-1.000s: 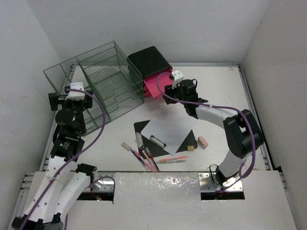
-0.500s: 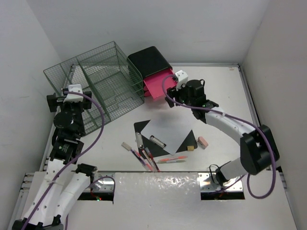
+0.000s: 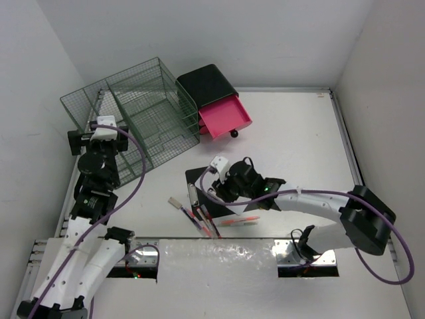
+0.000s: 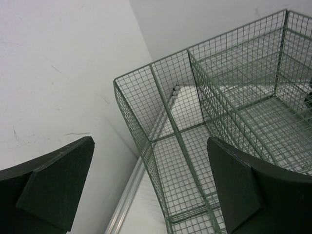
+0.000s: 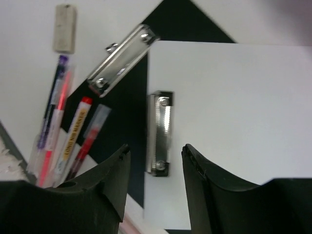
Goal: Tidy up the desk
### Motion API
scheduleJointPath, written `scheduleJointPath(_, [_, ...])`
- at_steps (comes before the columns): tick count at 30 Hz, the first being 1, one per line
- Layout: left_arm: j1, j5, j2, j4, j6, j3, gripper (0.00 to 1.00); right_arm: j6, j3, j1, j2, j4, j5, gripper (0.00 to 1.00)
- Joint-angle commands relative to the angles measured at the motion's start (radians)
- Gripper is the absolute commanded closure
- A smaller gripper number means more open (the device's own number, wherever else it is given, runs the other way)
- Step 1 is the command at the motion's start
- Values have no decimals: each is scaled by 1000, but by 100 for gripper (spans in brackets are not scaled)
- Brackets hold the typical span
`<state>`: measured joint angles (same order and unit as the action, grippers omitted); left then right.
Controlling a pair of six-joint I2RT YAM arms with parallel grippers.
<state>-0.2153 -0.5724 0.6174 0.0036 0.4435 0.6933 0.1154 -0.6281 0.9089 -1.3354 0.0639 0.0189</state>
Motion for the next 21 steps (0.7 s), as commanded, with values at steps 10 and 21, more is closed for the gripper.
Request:
scheduleJointPath(10, [-21, -40, 33, 30, 3, 25, 1, 64, -51, 163, -183, 56, -77, 55])
scheduleJointPath(21, [-25, -41, -21, 32, 0, -2, 0, 95, -88, 206, -283, 50, -33, 55])
